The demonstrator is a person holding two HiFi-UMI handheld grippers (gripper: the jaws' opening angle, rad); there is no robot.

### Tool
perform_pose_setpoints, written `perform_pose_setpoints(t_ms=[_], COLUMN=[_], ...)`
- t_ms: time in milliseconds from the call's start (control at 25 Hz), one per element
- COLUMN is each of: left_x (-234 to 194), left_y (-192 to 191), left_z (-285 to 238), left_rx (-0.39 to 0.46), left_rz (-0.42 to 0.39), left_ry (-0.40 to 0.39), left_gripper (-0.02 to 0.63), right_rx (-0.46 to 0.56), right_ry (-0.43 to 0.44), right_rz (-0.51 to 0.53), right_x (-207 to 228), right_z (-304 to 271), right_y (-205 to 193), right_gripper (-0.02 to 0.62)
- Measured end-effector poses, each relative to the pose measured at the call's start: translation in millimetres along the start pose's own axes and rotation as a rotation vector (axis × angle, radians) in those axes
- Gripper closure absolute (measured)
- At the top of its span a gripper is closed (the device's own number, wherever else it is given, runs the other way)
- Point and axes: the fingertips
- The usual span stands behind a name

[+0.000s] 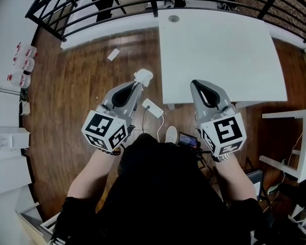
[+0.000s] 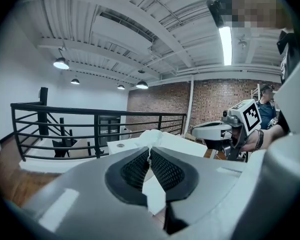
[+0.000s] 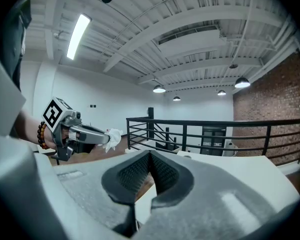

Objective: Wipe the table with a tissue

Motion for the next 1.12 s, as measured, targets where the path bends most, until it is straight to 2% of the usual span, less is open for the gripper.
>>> perform_pose_setpoints(t_ms=[520, 1120], left_x=[7, 4], left_y=[15, 33], left_z=[-23, -67], left_rx=[-0.002, -0.038], left_rz=[-0.044, -0.114], left_ry=[-0.003, -0.058], left_gripper=[0.578, 0.578], right_rx=[0.007, 0.022], right_ry=[0.034, -0.021], right_rz=[0.003, -0.017], right_x=[7, 34], right_z=[-13, -23], right_y=[2, 0], right_gripper=[0.603, 0.603])
Point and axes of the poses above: the fingertips, and each gripper's own axes: z backward along the fingers, x to its right, y out of its top, and after that the axes turned 13 degrees about z, right-handed
